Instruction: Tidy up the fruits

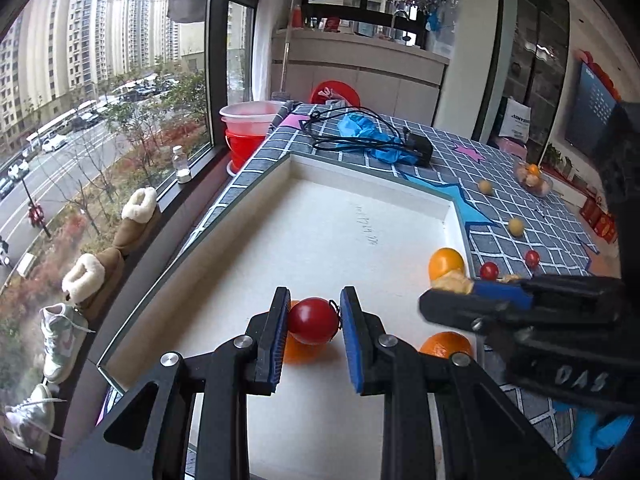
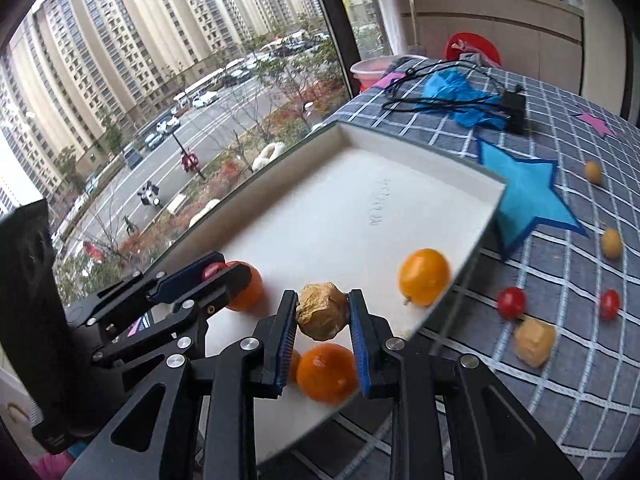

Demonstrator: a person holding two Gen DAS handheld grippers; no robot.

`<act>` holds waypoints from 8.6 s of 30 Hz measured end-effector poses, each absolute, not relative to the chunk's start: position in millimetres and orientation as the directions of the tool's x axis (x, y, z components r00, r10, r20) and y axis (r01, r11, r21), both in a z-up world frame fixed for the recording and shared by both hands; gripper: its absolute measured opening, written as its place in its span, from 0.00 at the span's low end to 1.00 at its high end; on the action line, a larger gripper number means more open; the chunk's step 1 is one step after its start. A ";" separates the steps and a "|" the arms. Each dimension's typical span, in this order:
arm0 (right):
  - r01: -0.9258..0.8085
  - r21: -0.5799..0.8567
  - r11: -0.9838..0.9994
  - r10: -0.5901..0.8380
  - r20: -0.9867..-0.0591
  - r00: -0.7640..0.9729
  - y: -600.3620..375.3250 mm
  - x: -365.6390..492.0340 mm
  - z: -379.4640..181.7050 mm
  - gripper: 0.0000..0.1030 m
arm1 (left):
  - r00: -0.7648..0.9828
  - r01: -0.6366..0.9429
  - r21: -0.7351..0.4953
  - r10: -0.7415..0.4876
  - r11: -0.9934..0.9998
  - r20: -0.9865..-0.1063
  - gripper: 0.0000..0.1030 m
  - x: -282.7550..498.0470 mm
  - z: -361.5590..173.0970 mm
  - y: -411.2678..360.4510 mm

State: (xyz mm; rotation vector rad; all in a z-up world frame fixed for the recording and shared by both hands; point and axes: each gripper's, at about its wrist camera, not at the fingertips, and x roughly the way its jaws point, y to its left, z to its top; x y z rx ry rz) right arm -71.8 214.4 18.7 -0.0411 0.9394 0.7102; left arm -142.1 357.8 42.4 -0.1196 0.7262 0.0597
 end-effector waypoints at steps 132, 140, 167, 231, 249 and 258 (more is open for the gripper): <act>-0.132 0.253 0.959 0.277 -0.716 0.641 -91.6 -96.2 -8.9 1.00 | 0.633 0.180 -0.013 -0.126 0.984 -0.764 0.81 -112.1 2.4 142.8; -0.132 0.263 0.956 0.284 -0.710 0.644 -93.5 -97.6 -8.4 1.00 | 0.633 0.182 -0.016 -0.129 0.983 -0.763 0.81 -115.1 3.0 142.2; -0.131 0.269 0.954 0.288 -0.707 0.646 -94.4 -97.6 -8.4 1.00 | 0.634 0.180 -0.021 -0.133 0.983 -0.762 0.81 -115.1 3.6 142.7; -0.148 0.041 0.988 0.123 -0.794 0.596 -63.7 -90.3 -15.5 1.00 | 0.631 0.162 -0.080 -0.165 0.984 -0.758 0.25 -108.7 8.2 164.7; -0.290 -0.063 0.955 0.122 -0.807 0.578 37.7 -31.9 -1.3 1.00 | 0.656 0.182 -0.113 -0.207 0.977 -0.725 0.26 -122.3 6.0 173.9; -0.268 -0.006 0.963 0.157 -0.797 0.583 45.3 -8.4 -7.8 0.41 | 0.659 0.179 -0.112 -0.204 0.977 -0.724 0.26 -123.6 6.0 173.8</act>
